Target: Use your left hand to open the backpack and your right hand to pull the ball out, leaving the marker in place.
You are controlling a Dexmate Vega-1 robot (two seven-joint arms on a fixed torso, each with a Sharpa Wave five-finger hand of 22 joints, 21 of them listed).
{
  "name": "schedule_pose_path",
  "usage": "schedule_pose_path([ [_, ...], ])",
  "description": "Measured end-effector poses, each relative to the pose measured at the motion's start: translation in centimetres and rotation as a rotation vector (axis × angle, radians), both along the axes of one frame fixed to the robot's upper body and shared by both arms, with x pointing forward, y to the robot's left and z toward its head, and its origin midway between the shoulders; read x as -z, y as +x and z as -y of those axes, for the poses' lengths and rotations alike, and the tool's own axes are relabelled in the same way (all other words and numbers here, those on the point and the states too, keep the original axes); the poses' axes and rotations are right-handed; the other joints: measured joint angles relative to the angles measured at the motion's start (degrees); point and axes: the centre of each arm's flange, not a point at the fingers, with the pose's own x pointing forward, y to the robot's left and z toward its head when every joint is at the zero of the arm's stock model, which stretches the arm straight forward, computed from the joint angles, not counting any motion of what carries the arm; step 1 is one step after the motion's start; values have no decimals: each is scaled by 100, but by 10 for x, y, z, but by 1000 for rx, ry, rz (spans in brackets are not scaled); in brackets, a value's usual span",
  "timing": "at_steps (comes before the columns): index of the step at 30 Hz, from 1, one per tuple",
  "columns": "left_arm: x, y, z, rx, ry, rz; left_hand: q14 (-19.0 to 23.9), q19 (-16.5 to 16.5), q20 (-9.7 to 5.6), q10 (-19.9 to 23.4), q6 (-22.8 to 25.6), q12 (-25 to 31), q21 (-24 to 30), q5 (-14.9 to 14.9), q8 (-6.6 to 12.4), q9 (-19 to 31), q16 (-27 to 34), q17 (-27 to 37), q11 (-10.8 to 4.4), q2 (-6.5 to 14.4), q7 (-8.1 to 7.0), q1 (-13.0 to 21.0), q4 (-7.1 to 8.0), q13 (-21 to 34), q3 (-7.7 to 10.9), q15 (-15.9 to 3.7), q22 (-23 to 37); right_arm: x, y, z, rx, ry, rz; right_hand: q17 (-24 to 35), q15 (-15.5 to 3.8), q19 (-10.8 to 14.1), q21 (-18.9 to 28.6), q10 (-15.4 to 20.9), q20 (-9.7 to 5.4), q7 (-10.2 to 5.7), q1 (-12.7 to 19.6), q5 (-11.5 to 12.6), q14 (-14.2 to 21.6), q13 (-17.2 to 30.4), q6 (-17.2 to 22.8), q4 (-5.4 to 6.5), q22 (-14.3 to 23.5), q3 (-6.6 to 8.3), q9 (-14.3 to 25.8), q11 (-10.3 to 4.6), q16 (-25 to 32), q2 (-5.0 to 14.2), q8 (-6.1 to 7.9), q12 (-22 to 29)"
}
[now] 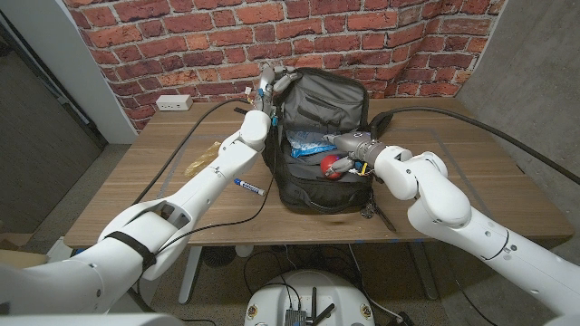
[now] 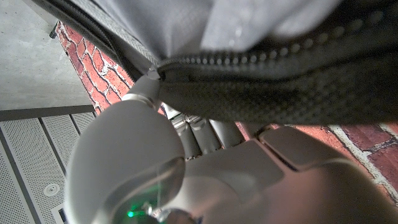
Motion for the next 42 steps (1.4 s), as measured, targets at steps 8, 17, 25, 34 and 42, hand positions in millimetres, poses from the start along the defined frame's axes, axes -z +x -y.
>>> schedule_pose_path([
  [8,1,1,-1,-5,-5,-3,0,0,0,0,-1,-4,0,0,-20,5,0,0,0,-1,-1,1,0,-1,0,0,0,-4,8,-1,16,-10,-31,0,8,0,16,0,0,0,0,1,52,0,0,4,0,-4,0,0,0,0,0,0],
  [17,0,2,-1,-10,-8,-4,0,0,0,-1,-4,-5,0,0,12,25,0,16,1,-1,1,1,0,-1,0,0,0,-6,16,-3,29,-16,-58,1,4,54,46,65,-50,30,0,1,168,-1,72,25,29,-26,-1,-2,49,0,44,44],
  [25,-1,4,-1,-14,-8,-7,0,0,0,6,-2,-5,0,0,15,31,0,15,-6,-7,11,7,0,-3,0,0,0,-6,21,-5,32,-19,-74,17,5,155,77,252,-111,59,38,1,345,27,270,25,29,-26,-1,-1,125,38,94,124],
  [34,-2,6,-1,-17,-11,-9,0,0,0,5,-1,-6,0,0,15,32,0,6,-5,-9,20,9,0,-4,0,0,0,-8,26,-5,34,-21,-90,56,-12,217,77,518,-174,94,68,2,609,55,638,49,29,-49,28,-62,261,68,238,209],
  [42,-1,7,-1,-21,-14,-12,0,0,0,4,-2,-8,0,0,10,31,0,1,-4,-23,21,26,0,-5,0,0,0,-11,29,-5,32,-27,-104,97,-14,281,77,787,-238,59,151,2,833,54,931,70,28,-70,28,-118,374,75,305,273],
])
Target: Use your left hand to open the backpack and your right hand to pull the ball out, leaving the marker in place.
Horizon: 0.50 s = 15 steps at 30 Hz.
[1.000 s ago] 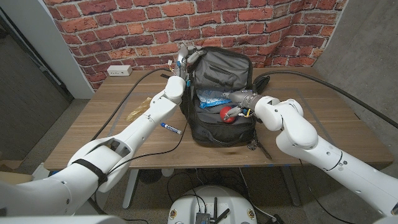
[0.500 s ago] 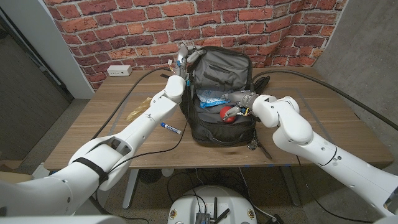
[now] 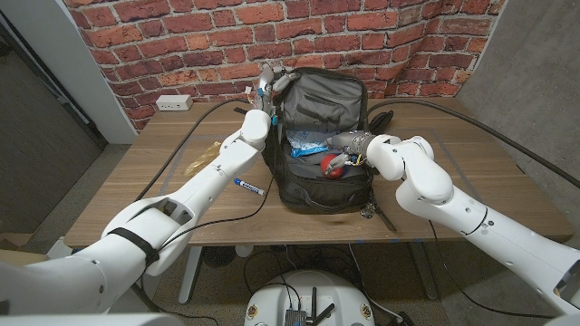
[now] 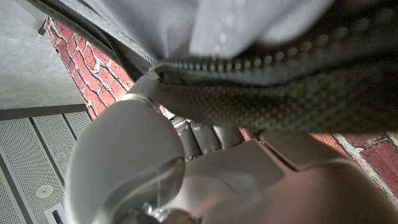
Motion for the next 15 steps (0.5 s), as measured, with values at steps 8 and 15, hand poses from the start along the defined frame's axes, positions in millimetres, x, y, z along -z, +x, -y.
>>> schedule_pose_path([
  [8,0,1,0,-1,-2,1,0,0,0,-1,-7,-1,0,0,-6,-2,0,2,1,-1,6,10,0,2,0,0,0,-1,2,0,3,-11,-8,26,-11,68,0,297,-68,-73,237,0,240,27,292,-42,0,5,0,-77,135,12,96,62],
  [15,0,1,0,-1,-2,1,0,0,0,-2,-18,-1,0,0,-7,-4,0,14,2,0,1,9,0,4,0,0,0,-1,4,1,7,-19,-14,63,-18,160,20,416,-99,-60,350,0,352,53,401,-64,0,27,0,-119,207,-11,139,105],
])
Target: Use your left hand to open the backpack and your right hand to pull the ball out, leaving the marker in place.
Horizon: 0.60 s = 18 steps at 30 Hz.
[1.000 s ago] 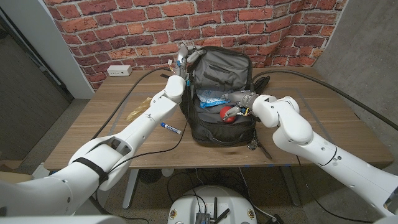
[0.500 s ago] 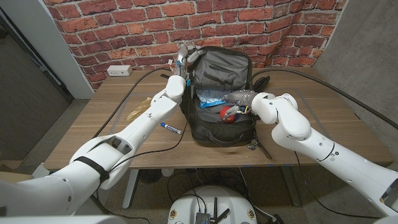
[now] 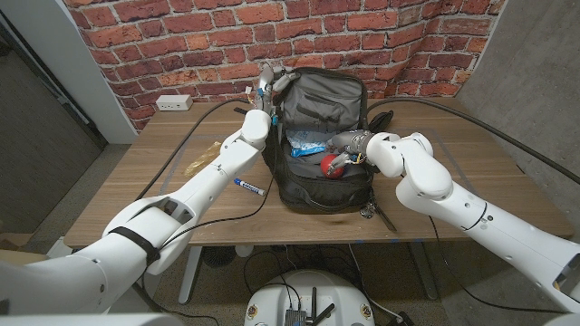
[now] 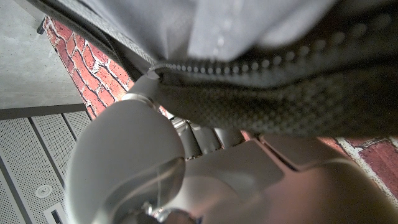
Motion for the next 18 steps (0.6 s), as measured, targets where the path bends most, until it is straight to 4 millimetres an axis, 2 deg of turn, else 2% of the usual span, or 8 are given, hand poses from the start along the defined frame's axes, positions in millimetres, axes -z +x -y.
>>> schedule_pose_path([
  [7,0,0,0,-1,-2,1,0,0,0,0,-2,0,0,0,-4,-1,0,-15,1,7,0,-8,0,0,0,0,0,0,1,0,3,-5,-2,84,3,62,15,258,1,-41,141,0,181,78,228,0,0,0,27,-50,147,-11,66,65],
  [8,-1,-1,0,0,-2,3,0,0,0,0,-2,-1,0,0,-4,0,0,-16,1,14,0,-15,0,0,0,0,0,0,1,0,3,-5,-1,104,-3,86,15,295,1,-50,184,0,225,93,277,0,0,0,27,-69,179,33,91,90],
  [10,-1,-2,1,1,-3,5,0,0,0,-1,-3,-1,0,0,-5,0,0,-16,1,15,0,-16,0,-1,0,0,0,0,2,0,2,-5,1,155,-5,137,15,410,8,-74,225,0,301,138,404,17,0,-31,35,-80,248,-5,159,111],
  [18,1,-3,1,-1,-6,2,0,0,0,-1,-9,10,0,0,-26,5,0,-16,2,21,4,-23,0,-4,0,0,0,-1,2,0,0,-4,14,352,-22,217,15,695,-12,-256,361,0,487,261,747,29,0,-124,54,-205,485,58,309,233],
])
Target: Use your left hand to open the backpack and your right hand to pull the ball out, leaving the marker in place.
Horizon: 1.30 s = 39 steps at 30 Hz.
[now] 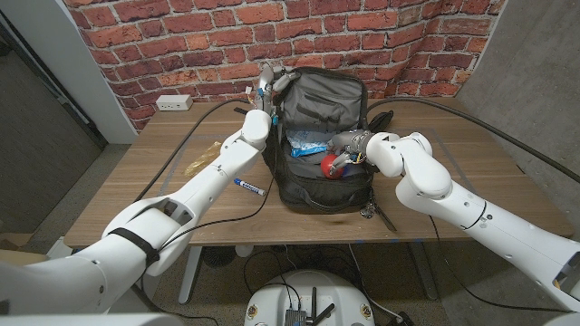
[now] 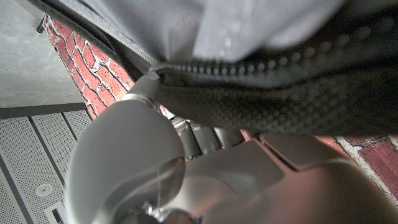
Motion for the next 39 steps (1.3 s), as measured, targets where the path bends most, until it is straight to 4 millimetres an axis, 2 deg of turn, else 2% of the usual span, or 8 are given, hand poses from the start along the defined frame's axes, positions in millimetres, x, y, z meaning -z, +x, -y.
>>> schedule_pose_path([
  [5,1,-1,0,-3,-2,-1,0,0,0,-9,4,1,0,0,-2,0,0,3,9,0,-21,0,0,0,0,0,0,1,0,0,1,-3,1,127,1,60,0,163,1,-105,107,-1,142,63,167,-20,0,-28,0,-80,160,13,93,56],
  [12,2,-2,0,-6,-5,0,0,21,20,-9,7,1,0,0,4,-1,0,16,9,-1,-18,0,0,3,0,0,0,1,0,0,0,-5,2,284,-9,131,1,264,-8,-86,233,-3,296,121,270,-22,0,-75,-1,-38,352,21,142,152],
  [16,3,-3,-1,-9,-7,0,0,21,20,-9,16,1,0,0,11,-2,0,16,10,-2,-9,0,0,4,0,0,0,2,0,0,-1,-8,1,408,-6,222,33,331,-16,-117,412,-5,420,121,346,-23,-1,-119,27,28,487,19,179,214],
  [24,3,-4,-1,-11,-10,2,0,21,20,-10,13,1,0,-1,11,-5,0,16,10,-2,-7,0,0,4,0,0,0,2,-1,-1,-14,-6,16,750,-33,429,66,500,-19,-185,574,-22,708,120,595,-12,29,-226,21,198,845,58,284,300],
  [26,4,-5,-1,-13,-11,1,0,20,20,-10,12,1,0,-1,11,-5,0,12,10,-3,-7,0,0,4,0,0,0,3,-1,-1,-17,-2,20,794,-41,464,66,511,-30,-189,584,-22,773,120,660,-13,29,-227,21,209,889,48,295,300],
  [28,4,-5,-1,-13,-11,1,0,21,20,-10,11,0,0,-1,11,-5,0,4,10,-3,-6,0,0,4,0,0,0,2,-1,-1,-21,0,26,844,-41,499,111,530,-29,-185,725,-23,841,119,718,-16,29,-231,21,228,939,59,307,300],
  [39,4,-6,-1,-17,-13,2,0,20,20,-10,8,-1,0,12,4,0,0,0,10,-26,-5,-8,1,2,48,0,0,3,-3,3,-33,20,50,935,-78,582,110,572,-51,-196,763,-17,1021,118,851,-22,28,-247,22,270,976,35,350,301],
])
